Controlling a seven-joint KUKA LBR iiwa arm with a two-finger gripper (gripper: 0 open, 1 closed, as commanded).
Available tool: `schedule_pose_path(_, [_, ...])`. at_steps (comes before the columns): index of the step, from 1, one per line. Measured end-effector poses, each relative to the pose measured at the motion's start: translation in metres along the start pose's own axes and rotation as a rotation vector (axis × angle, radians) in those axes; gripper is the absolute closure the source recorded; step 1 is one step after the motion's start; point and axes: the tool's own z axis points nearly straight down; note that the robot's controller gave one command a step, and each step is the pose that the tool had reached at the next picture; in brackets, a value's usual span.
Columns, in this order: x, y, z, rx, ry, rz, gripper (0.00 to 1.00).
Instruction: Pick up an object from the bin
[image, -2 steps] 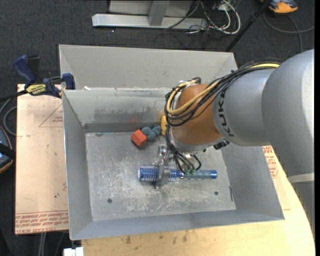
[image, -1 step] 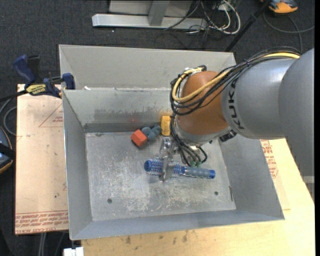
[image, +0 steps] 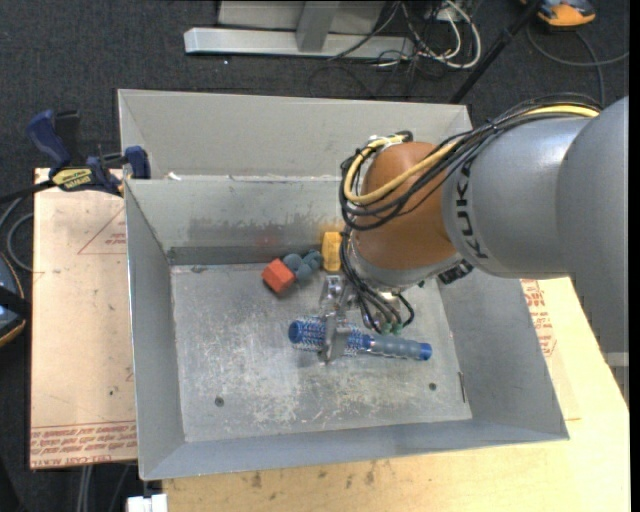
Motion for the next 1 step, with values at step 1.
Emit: schedule_pose_path(1, [-0.0017, 0.0004, -0.0681, 0.000, -0.007, 0.001, 1.00])
